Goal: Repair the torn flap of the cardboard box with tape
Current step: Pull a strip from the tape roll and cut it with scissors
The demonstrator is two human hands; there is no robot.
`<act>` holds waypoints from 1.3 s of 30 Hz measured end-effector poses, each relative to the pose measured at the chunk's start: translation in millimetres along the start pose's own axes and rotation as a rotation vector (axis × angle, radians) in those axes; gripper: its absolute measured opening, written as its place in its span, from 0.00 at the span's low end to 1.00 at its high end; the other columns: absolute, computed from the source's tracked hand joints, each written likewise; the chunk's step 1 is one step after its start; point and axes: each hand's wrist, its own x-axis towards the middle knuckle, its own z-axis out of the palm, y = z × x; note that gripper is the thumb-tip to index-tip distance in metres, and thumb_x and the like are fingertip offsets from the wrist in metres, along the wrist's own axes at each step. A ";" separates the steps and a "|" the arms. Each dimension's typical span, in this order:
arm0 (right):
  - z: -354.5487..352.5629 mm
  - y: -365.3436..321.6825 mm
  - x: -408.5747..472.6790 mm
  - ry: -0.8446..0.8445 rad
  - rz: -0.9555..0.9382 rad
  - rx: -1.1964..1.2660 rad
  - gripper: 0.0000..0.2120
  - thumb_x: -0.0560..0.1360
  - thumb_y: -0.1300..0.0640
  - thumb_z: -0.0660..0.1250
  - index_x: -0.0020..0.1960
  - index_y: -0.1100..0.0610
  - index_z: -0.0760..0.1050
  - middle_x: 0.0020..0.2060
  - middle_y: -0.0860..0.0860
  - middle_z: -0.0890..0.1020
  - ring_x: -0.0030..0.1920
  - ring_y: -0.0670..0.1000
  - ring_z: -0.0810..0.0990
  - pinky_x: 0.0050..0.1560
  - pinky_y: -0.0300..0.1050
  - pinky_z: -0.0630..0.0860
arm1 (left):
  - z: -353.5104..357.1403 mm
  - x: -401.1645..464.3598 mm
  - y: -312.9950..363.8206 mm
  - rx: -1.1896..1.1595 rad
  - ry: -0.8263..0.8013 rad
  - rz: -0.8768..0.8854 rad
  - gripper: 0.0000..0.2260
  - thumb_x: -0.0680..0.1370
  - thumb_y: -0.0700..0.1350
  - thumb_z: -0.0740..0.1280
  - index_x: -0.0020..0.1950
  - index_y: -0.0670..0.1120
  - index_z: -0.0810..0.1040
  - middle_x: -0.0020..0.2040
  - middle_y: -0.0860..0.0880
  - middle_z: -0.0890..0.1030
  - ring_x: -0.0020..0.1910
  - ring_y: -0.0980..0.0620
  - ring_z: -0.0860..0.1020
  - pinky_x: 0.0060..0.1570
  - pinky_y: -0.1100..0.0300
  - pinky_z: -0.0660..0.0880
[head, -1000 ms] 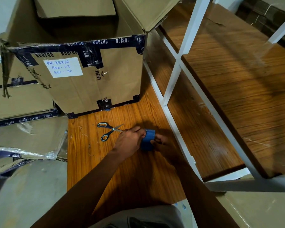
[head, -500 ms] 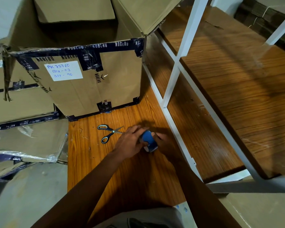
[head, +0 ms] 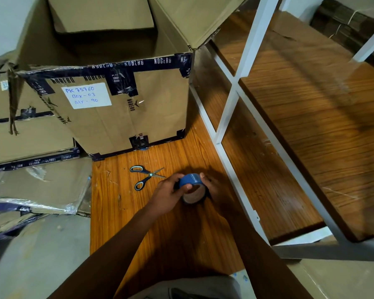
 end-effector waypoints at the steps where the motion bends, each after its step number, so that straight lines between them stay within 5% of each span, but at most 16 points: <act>1: 3.4 -0.2 0.3 0.009 0.041 0.059 0.20 0.86 0.42 0.57 0.65 0.54 0.78 0.57 0.52 0.84 0.55 0.51 0.85 0.50 0.42 0.82 | -0.3 -1.9 0.9 -0.050 0.033 -0.001 0.25 0.82 0.63 0.67 0.76 0.55 0.72 0.62 0.57 0.80 0.59 0.58 0.81 0.54 0.57 0.83; 4: 13.4 -2.3 2.2 0.112 0.072 0.110 0.28 0.84 0.36 0.56 0.68 0.56 0.77 0.64 0.55 0.82 0.61 0.54 0.83 0.64 0.56 0.80 | -1.6 -4.1 8.2 -0.082 0.043 0.051 0.21 0.82 0.62 0.67 0.74 0.60 0.73 0.60 0.63 0.79 0.57 0.64 0.80 0.51 0.60 0.82; 6: 17.8 -4.9 2.7 0.169 0.098 0.186 0.30 0.82 0.32 0.57 0.66 0.57 0.78 0.59 0.55 0.84 0.58 0.56 0.83 0.65 0.60 0.80 | -1.6 -2.7 15.8 -0.094 0.016 0.094 0.16 0.84 0.62 0.65 0.70 0.62 0.75 0.61 0.62 0.80 0.58 0.64 0.81 0.53 0.58 0.82; 9: 24.5 -15.4 5.2 0.268 0.073 0.196 0.29 0.77 0.26 0.58 0.50 0.51 0.78 0.43 0.50 0.83 0.43 0.48 0.83 0.51 0.52 0.80 | -5.2 3.9 28.7 -0.157 0.062 0.129 0.09 0.87 0.56 0.63 0.64 0.59 0.79 0.61 0.58 0.81 0.58 0.59 0.81 0.55 0.54 0.83; 12: 30.0 -36.5 6.7 0.406 0.097 0.158 0.25 0.78 0.31 0.62 0.45 0.54 0.77 0.36 0.48 0.77 0.35 0.44 0.77 0.53 0.48 0.72 | -16.2 14.8 36.8 -0.112 0.070 0.160 0.06 0.87 0.49 0.65 0.59 0.57 0.81 0.58 0.58 0.78 0.59 0.59 0.78 0.59 0.56 0.78; 15: 22.8 -46.7 7.0 0.309 0.146 -0.039 0.24 0.81 0.34 0.61 0.48 0.56 0.77 0.39 0.48 0.78 0.40 0.46 0.77 0.57 0.47 0.71 | -29.3 23.0 40.6 -0.010 0.045 0.262 0.05 0.86 0.47 0.67 0.57 0.55 0.82 0.55 0.57 0.78 0.56 0.56 0.78 0.56 0.55 0.78; 20: 15.6 -50.0 5.2 0.113 0.100 -0.123 0.42 0.75 0.22 0.56 0.54 0.61 0.81 0.45 0.60 0.87 0.47 0.59 0.88 0.60 0.61 0.83 | -40.2 22.0 47.9 0.129 0.061 0.382 0.05 0.87 0.45 0.66 0.56 0.51 0.81 0.52 0.56 0.77 0.52 0.57 0.77 0.51 0.56 0.78; 28: 24.5 -56.6 0.0 0.160 0.123 -0.131 0.37 0.79 0.26 0.54 0.52 0.59 0.80 0.42 0.57 0.86 0.43 0.55 0.87 0.50 0.52 0.82 | -45.2 14.6 39.8 0.177 0.104 0.398 0.04 0.86 0.46 0.65 0.56 0.52 0.79 0.52 0.55 0.78 0.51 0.55 0.78 0.51 0.47 0.80; 39: 30.5 -60.2 -2.3 0.222 0.180 -0.022 0.28 0.80 0.29 0.57 0.53 0.54 0.76 0.45 0.55 0.84 0.45 0.54 0.86 0.47 0.51 0.82 | -41.4 2.6 36.9 0.185 0.194 0.443 0.05 0.87 0.46 0.65 0.57 0.49 0.80 0.52 0.55 0.78 0.51 0.58 0.78 0.49 0.54 0.79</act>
